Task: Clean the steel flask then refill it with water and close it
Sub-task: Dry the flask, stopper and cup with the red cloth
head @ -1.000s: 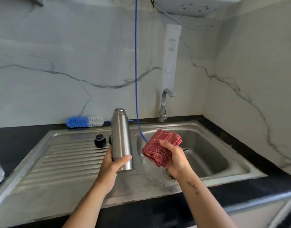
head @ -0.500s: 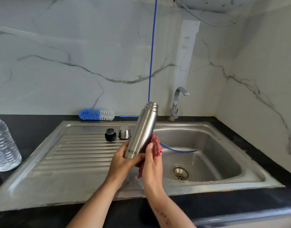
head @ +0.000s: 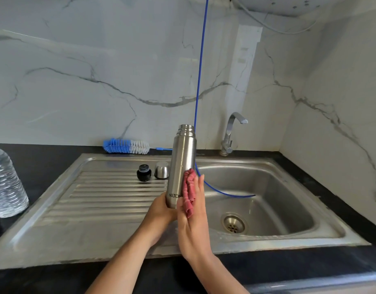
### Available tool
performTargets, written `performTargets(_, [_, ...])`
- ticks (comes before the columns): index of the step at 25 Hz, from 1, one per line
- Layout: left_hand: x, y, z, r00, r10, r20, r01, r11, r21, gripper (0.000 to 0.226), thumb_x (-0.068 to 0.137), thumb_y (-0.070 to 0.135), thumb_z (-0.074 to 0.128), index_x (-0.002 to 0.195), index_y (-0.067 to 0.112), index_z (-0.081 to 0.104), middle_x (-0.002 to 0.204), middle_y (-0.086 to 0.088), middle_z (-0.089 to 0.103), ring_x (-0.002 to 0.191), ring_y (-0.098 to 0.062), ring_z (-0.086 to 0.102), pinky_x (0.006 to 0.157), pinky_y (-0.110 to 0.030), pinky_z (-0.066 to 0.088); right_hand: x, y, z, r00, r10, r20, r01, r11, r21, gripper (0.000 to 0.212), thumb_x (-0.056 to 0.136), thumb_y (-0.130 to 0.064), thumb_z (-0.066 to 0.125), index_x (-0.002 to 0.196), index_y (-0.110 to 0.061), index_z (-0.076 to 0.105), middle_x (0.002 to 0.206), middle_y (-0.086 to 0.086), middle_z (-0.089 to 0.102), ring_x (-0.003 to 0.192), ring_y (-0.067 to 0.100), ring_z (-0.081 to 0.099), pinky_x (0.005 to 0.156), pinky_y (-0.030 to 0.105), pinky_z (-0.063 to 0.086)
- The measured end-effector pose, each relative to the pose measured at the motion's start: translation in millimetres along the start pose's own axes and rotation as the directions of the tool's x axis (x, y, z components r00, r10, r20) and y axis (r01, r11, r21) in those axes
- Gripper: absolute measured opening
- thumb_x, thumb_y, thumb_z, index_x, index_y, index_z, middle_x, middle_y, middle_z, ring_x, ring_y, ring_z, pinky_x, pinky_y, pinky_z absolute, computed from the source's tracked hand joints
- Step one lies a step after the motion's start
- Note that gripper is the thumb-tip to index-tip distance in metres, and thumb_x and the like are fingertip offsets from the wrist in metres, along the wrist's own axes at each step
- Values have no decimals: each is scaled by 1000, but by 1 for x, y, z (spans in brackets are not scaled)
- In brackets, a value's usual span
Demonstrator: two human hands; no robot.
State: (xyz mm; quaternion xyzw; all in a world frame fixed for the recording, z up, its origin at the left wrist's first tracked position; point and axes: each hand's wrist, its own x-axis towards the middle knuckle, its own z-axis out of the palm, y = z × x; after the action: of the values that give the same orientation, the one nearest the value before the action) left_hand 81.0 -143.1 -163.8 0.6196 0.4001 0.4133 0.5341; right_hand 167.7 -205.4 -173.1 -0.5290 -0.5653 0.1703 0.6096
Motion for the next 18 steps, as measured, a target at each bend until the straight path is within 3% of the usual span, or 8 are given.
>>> performTargets(3, [-1, 4, 0, 998, 46, -30, -44, 996, 80, 10, 95, 29, 65, 103, 28, 71, 93, 13, 78, 91, -1, 71, 81, -18, 52, 7, 5, -7, 979, -165, 118, 197, 917, -346, 69, 105, -26, 54, 164, -26, 19, 172, -14, -2, 159, 14, -7, 129, 50, 11])
performTargets(6, [-4, 8, 2, 988, 143, -58, -134, 981, 143, 30, 104, 9, 53, 103, 39, 57, 92, 19, 71, 92, 15, 63, 80, -6, 46, 27, 2, -19, 853, -358, 380, 516, 691, -507, 64, 97, -27, 55, 158, -20, 38, 172, -8, 14, 160, 24, -3, 128, 52, 9])
performTargets(8, [-6, 6, 5, 972, 230, -52, -214, 955, 207, 43, 102, 1, 53, 113, 42, 46, 109, 27, 56, 100, 30, 51, 84, 4, 38, 43, -2, -25, 744, -383, 547, 663, 522, -537, 62, 93, -33, 53, 152, -17, 48, 168, -4, 28, 160, 25, 1, 129, 50, 6])
performTargets(10, [-6, -1, 7, 957, 281, -66, -253, 927, 276, 46, 98, 0, 60, 125, 34, 45, 115, 23, 49, 116, 20, 51, 88, 3, 36, 61, -6, -26, 665, -391, 637, 747, 347, -568, 57, 91, -38, 56, 143, -15, 59, 158, 0, 47, 158, 28, 15, 129, 47, 6])
performTargets(12, [-2, -5, 7, 982, 184, -46, -168, 958, 234, 50, 86, -1, 77, 127, 17, 55, 110, 13, 60, 119, -12, 63, 81, -8, 48, 77, -14, -24, 664, -405, 629, 744, 275, -609, 55, 88, -38, 59, 137, -12, 64, 148, 3, 58, 154, 31, 27, 129, 46, 7])
performTargets(13, [0, -7, 6, 985, 167, -37, -157, 968, 196, 52, 79, 1, 83, 124, 14, 59, 104, 11, 65, 113, -18, 67, 75, -12, 51, 84, -20, -22, 692, -425, 584, 714, 279, -643, 56, 88, -38, 59, 137, -11, 64, 147, 5, 58, 154, 31, 28, 129, 45, 6])
performTargets(15, [-1, -6, 6, 974, 219, -57, -212, 972, 101, 53, 71, 17, 88, 117, 16, 61, 94, 10, 72, 98, -7, 69, 71, -14, 50, 99, -32, -18, 785, -465, 409, 592, 371, -715, 58, 92, -37, 57, 144, -10, 57, 157, 6, 49, 157, 30, 19, 129, 45, 1])
performTargets(18, [-3, -4, 7, 979, 202, -36, -202, 979, -13, 42, 77, 15, 85, 111, 18, 62, 85, 12, 73, 77, -1, 68, 68, -17, 50, 116, -39, -15, 941, -334, 54, 295, 732, -613, 65, 105, -39, 49, 161, -13, 30, 172, 2, 14, 159, 29, -4, 129, 43, -4])
